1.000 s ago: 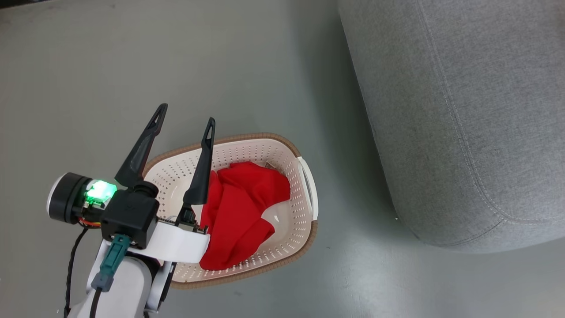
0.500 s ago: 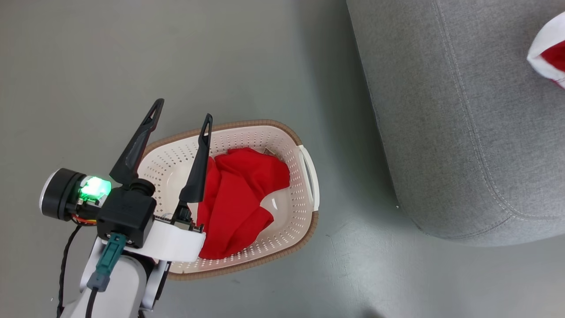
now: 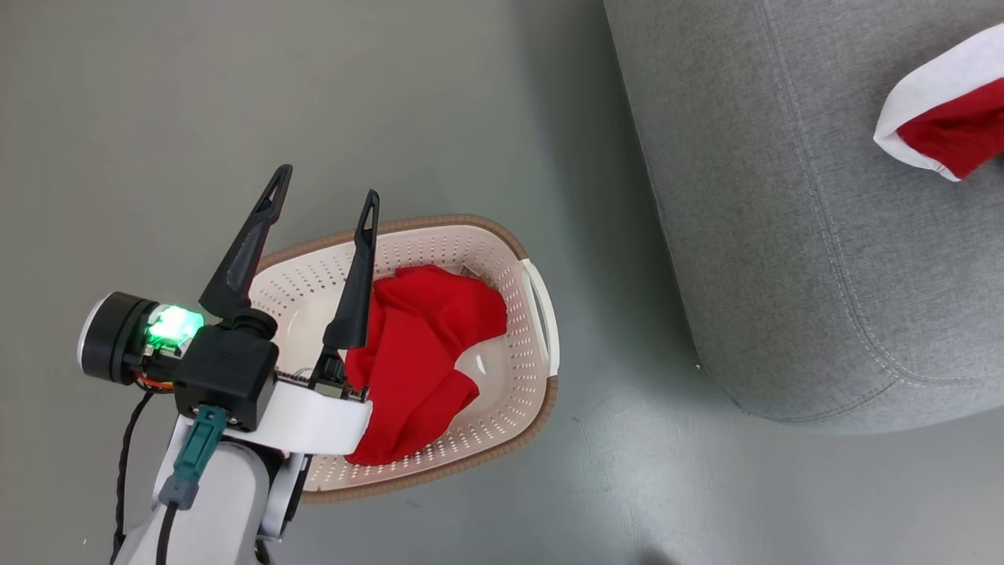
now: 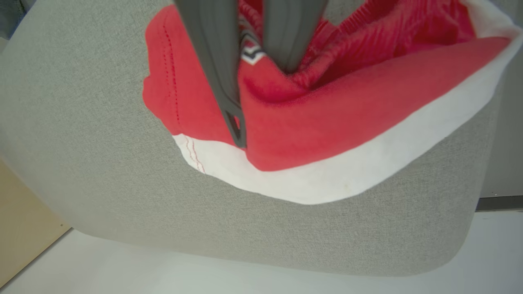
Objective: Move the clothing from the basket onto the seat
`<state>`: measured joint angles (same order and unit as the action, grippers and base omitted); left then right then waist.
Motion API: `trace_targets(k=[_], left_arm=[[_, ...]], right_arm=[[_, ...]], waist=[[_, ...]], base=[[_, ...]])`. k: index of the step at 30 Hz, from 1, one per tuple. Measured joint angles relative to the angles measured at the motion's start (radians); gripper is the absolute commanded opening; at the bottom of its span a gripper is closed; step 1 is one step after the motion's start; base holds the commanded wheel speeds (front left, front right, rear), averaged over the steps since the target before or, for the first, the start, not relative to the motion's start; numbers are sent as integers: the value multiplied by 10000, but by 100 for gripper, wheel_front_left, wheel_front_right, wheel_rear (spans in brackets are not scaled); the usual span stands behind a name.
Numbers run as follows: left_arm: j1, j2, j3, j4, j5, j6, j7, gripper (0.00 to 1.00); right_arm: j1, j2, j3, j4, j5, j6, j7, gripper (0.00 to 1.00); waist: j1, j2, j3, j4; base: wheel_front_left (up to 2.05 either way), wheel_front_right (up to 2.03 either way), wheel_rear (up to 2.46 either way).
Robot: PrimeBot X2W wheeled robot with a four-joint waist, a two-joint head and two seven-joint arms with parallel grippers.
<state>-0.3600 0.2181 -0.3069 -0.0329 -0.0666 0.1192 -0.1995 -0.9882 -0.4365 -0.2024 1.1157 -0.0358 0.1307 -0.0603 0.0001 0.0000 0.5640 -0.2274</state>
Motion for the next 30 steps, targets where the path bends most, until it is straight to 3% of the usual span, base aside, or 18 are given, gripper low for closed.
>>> trace_targets(k=[1, 2, 3, 30], left_arm=[[-12, -12, 0, 8, -12, 4, -46, 100], [-36, -23, 2, 36, -13, 12, -56, 100], [-84, -36, 2, 86, -15, 12, -102, 100], [-130, -642, 169, 1440, -633, 38, -474, 100]], right_arm=[[-1, -8, 40, 29, 0, 0, 0, 53], [-1, -8, 94, 71, 0, 0, 0, 91], [-1, -8, 161, 121, -2, 0, 4, 100], [985, 355, 2092, 581, 744, 0, -251, 100]], waist=[[0, 0, -29, -10], [0, 0, -62, -21], [0, 0, -97, -31], [0, 0, -1559, -382]], base=[[0, 0, 0], [0, 0, 0], [0, 0, 0], [0, 0, 0]])
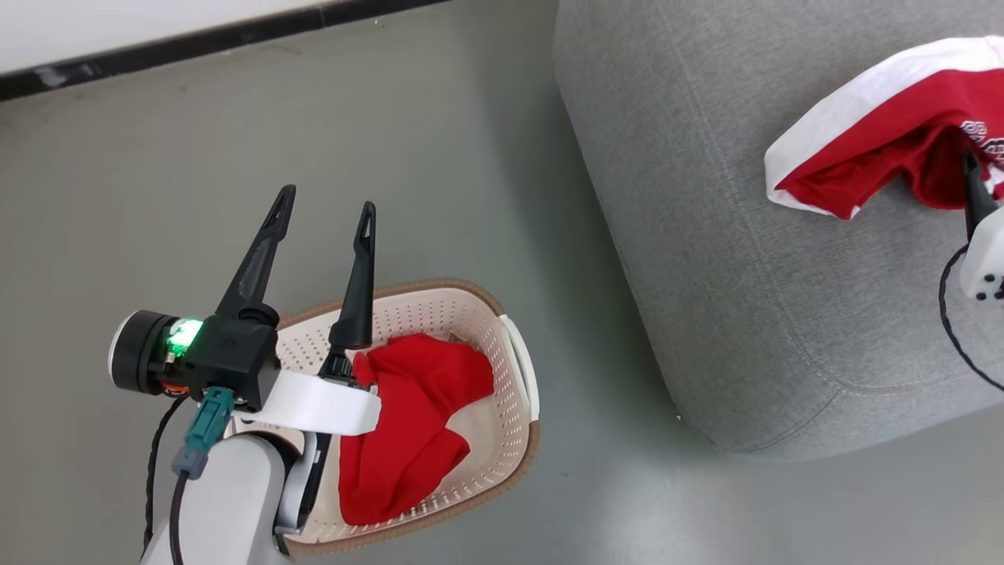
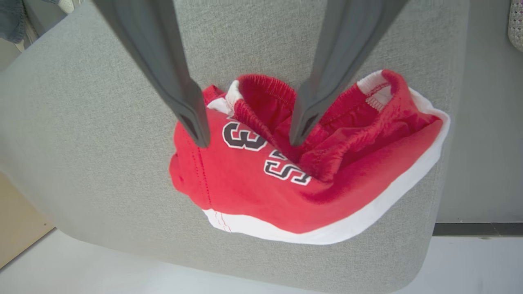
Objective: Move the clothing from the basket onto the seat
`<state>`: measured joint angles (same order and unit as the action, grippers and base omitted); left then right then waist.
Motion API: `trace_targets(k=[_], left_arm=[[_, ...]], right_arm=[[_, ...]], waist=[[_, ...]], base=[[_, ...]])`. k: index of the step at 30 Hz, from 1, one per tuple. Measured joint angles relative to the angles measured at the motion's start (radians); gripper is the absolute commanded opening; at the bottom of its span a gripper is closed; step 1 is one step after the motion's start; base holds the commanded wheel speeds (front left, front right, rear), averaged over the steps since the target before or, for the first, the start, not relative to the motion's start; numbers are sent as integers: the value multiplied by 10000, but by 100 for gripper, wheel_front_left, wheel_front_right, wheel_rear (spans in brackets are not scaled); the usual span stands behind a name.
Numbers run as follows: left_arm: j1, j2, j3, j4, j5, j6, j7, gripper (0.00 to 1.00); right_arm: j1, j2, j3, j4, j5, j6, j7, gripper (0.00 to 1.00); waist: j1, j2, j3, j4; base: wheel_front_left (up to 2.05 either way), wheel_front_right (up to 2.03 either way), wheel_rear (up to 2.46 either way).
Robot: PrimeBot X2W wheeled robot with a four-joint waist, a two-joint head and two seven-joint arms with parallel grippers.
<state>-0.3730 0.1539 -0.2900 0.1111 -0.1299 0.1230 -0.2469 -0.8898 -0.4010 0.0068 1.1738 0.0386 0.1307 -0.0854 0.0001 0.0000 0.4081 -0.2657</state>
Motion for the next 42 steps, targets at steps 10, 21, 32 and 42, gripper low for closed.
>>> trace_targets(k=[10, 21, 32, 42], left_arm=[[288, -111, 215, 305, -270, 4, -86, 100], [913, -184, 1047, 245, -366, 414, -86, 100], [2033, -221, 1804, 136, -531, 794, -86, 100], [2794, -383, 1962, 61, -617, 809, -86, 100]], right_arm=[[307, -46, 853, -431, 288, 0, -426, 100], [486, 291, 1657, -1425, 943, 0, -1137, 100], [952, 629, 1595, -2750, 1833, 0, -1580, 100], [1873, 943, 1321, -4178, 2148, 0, -1641, 100]], waist=[[0, 0, -728, -279], [0, 0, -1582, -368], [0, 0, -2421, -2], [0, 0, -3152, 516]], base=[[0, 0, 0], [0, 0, 0], [0, 0, 0], [0, 0, 0]])
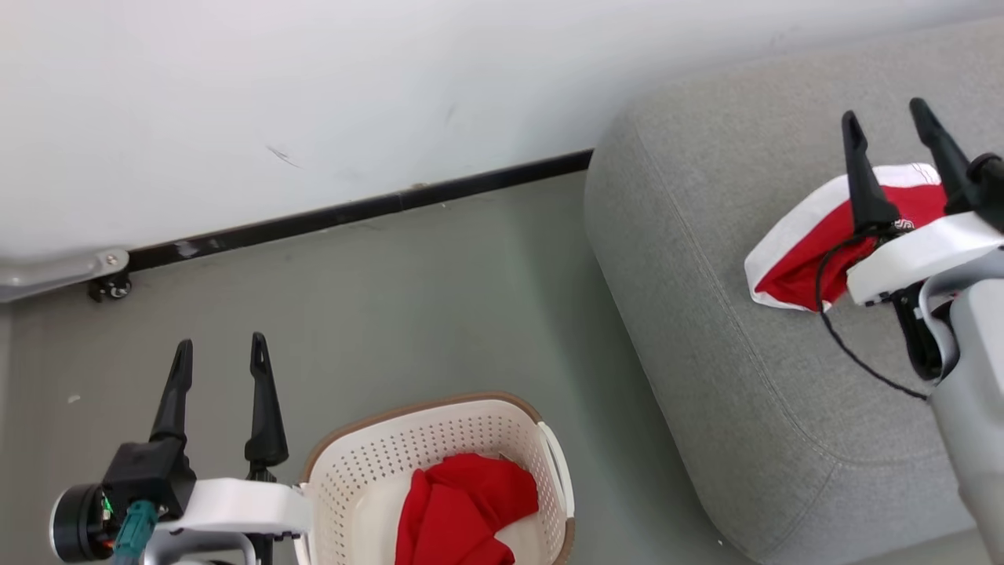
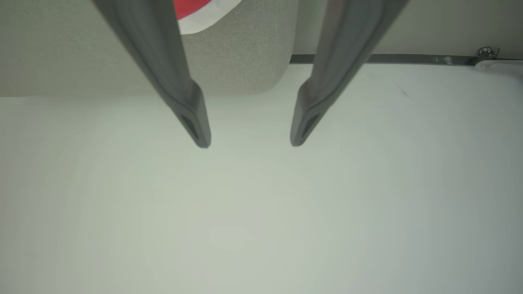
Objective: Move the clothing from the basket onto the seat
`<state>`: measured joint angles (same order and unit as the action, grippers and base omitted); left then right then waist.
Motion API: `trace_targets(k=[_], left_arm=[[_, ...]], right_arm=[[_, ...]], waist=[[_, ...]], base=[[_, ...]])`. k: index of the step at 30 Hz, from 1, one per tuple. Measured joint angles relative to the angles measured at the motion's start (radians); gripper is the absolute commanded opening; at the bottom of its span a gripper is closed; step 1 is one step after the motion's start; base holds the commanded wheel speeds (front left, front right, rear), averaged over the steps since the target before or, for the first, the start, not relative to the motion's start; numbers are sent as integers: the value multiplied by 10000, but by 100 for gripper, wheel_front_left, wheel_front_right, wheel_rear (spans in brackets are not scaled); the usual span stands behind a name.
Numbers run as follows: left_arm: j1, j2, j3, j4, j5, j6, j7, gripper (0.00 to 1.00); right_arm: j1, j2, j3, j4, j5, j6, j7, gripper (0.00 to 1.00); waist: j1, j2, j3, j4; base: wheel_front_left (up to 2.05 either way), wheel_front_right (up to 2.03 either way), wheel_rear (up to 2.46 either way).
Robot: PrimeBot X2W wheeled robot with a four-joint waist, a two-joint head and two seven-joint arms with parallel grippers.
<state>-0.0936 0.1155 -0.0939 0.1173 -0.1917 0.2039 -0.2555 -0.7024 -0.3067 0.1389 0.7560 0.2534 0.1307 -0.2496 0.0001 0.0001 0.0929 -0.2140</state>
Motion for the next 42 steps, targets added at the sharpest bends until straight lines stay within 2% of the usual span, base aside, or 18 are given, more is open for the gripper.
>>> trace_targets(k=[5, 14, 23, 33, 42], left_arm=[[511, -217, -42, -2, -50, -17, 0, 100], [980, -314, -355, 52, -148, -196, 0, 100], [1124, -403, -706, 132, -146, -428, 0, 100], [1137, -497, -936, 268, -21, -640, 0, 100], [1160, -499, -972, 481, 198, -644, 0, 100]], right_arm=[[916, 226, -608, -1108, 123, 0, -13, 100], [2873, 790, -1352, -2090, 79, 0, -13, 100], [4571, 1772, -1127, -2955, -10, 0, -13, 100], [5838, 2174, -1064, -3611, -268, 0, -13, 100], [6717, 2418, -1271, -4054, -548, 0, -13, 100]], waist=[[0, 0, -390, 326], [0, 0, -883, 770], [-1, 0, -1264, 1113], [0, 0, -1456, 1350], [-1, 0, -1486, 1451]], base=[[0, 0, 0], [0, 0, 0], [0, 0, 0], [0, 0, 0], [0, 0, 0]])
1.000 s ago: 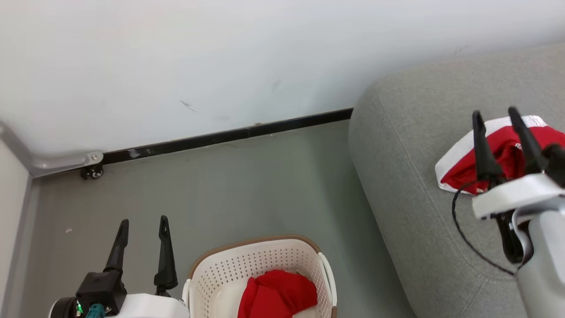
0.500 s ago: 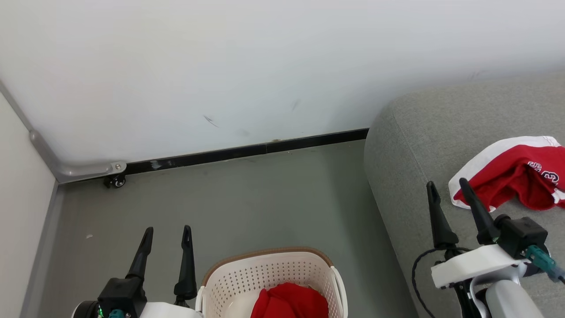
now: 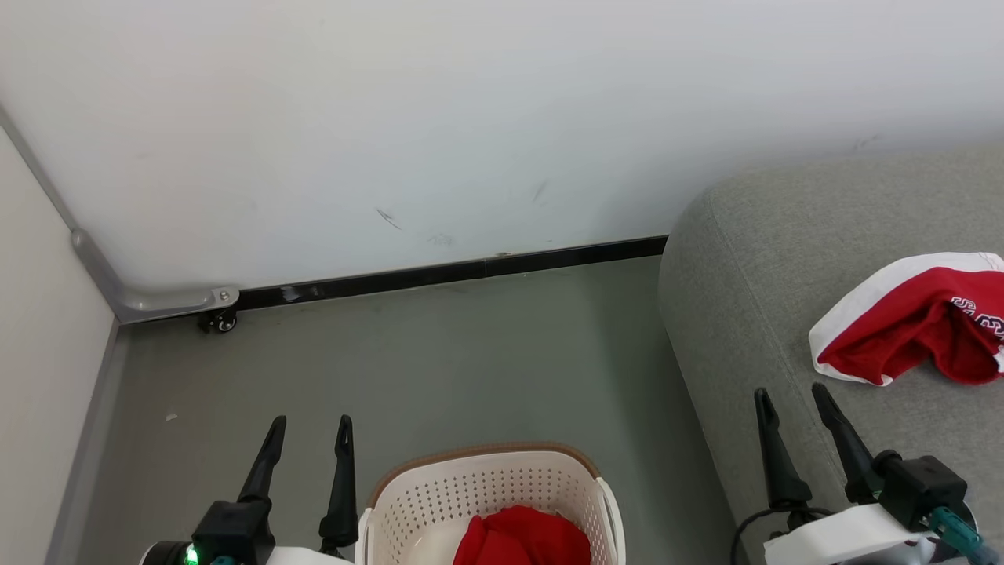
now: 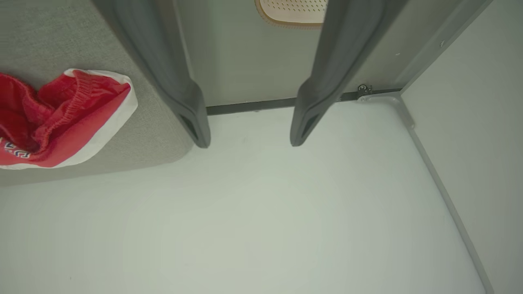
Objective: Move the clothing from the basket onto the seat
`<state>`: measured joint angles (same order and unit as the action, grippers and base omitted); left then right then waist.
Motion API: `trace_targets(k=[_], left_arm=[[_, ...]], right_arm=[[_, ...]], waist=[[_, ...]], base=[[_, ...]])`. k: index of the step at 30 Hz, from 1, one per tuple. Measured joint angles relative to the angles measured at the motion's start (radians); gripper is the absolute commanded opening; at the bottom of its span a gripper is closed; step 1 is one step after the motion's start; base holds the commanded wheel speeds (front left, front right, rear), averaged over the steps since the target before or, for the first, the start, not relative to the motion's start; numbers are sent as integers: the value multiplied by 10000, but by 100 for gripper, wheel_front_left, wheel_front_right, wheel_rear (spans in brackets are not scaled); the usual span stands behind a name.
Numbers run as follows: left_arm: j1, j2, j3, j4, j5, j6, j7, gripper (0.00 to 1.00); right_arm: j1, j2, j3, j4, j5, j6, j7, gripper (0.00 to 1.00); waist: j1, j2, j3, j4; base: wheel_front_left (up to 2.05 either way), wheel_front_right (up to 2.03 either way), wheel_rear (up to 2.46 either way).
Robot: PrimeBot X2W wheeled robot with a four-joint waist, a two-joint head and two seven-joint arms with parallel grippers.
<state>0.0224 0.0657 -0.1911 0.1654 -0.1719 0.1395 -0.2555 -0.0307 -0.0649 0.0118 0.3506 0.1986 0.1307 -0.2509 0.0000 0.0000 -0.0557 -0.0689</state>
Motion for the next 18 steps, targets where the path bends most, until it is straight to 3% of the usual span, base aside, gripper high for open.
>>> trace_targets(k=[18], left_arm=[[186, -8, 240, 326, -4, 4, 2, 100]], right_arm=[[790, 148, -94, -663, -318, 0, 50, 100]], waist=[[0, 0, 212, -144]], base=[[0, 0, 0]])
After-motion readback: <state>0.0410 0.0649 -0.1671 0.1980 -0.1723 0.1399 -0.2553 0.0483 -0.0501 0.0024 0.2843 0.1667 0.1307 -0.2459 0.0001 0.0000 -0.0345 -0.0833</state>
